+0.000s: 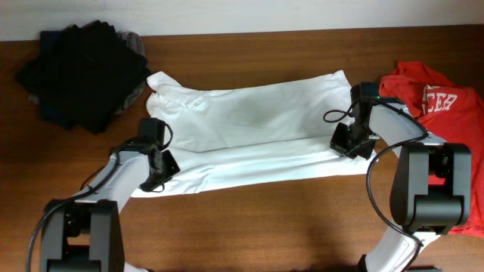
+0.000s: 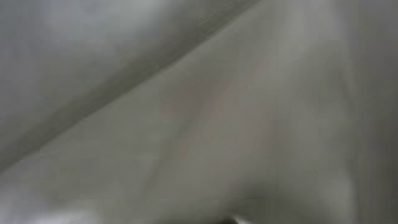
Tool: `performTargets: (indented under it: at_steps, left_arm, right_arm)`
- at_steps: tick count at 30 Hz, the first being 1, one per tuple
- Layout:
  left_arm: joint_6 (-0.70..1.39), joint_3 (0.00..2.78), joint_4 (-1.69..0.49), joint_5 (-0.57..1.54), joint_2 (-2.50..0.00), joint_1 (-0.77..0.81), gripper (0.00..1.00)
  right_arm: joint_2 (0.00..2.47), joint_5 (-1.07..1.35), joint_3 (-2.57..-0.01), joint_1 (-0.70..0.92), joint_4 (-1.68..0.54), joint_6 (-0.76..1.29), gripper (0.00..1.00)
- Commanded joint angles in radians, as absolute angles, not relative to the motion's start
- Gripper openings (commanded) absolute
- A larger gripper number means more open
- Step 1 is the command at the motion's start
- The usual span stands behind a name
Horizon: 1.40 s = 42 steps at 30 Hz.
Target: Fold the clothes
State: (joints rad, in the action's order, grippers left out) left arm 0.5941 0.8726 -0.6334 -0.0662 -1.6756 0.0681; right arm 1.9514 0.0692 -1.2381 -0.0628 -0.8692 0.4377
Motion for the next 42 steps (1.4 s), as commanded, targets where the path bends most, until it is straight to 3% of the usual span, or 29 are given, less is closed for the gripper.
performTargets:
  at_steps: [1, 11, 18, 20, 21, 23, 24, 26, 27, 29, 32, 37, 38, 42]
  left_arm:
    - [0.679, 0.848, -0.710, -0.151, -1.705, -0.013, 0.01]
    - [0.748, 0.848, -0.818, -0.169, -1.655, -0.088, 0.01]
    - [0.746, 0.848, -0.863, -0.173, -1.459, -0.088, 0.01]
    - [0.734, 0.848, -0.883, -0.169, -1.400, -0.088, 0.01]
    - [0.723, 0.848, -0.891, -0.169, -1.377, -0.088, 0.02]
    - [0.701, 0.848, -0.902, -0.169, -1.345, -0.088, 0.10]
    - [0.693, 0.848, -0.909, -0.169, -1.333, -0.088, 0.17]
    - [0.691, 0.848, -0.922, -0.169, -1.324, -0.088, 0.34]
    - [0.691, 0.848, -0.927, -0.169, -1.325, -0.088, 0.34]
    - [0.691, 0.846, -0.929, -0.157, -1.330, -0.088, 0.34]
    - [0.691, 0.846, -0.928, -0.131, -1.335, -0.088, 0.33]
    - [0.691, 0.845, -0.915, -0.104, -1.358, -0.088, 0.15]
    - [0.678, 0.842, -0.900, -0.068, -1.370, -0.083, 0.01]
    - [0.552, 0.831, -0.808, 0.062, -1.418, -0.027, 0.01]
  right_arm:
    - [1.968, -0.016, -1.200, -0.061, -0.880, 0.489, 0.04]
    - [1.922, -0.067, -1.187, -0.061, -0.965, 0.567, 0.04]
    - [1.760, -0.092, -1.189, -0.061, -1.007, 0.496, 0.07]
    - [1.728, -0.092, -1.190, -0.062, -1.010, 0.467, 0.23]
    - [1.714, -0.091, -1.190, -0.066, -1.011, 0.467, 0.40]
    - [1.695, -0.091, -1.190, -0.080, -1.010, 0.468, 0.86]
    - [1.689, -0.089, -1.190, -0.094, -1.006, 0.468, 0.98]
    - [1.690, -0.087, -1.190, -0.126, -0.995, 0.468, 0.99]
    - [1.693, -0.084, -1.190, -0.142, -0.987, 0.467, 0.96]
    - [1.695, -0.056, -1.190, -0.162, -0.965, 0.424, 0.51]
    - [1.697, 0.014, -1.187, -0.167, -0.944, 0.415, 0.05]
    - [1.702, 0.044, -1.167, -0.125, -0.884, 0.389, 0.04]
    - [1.711, 0.046, -1.161, -0.105, -0.877, 0.389, 0.04]
    - [1.759, 0.040, -1.149, -0.050, -0.846, 0.389, 0.04]
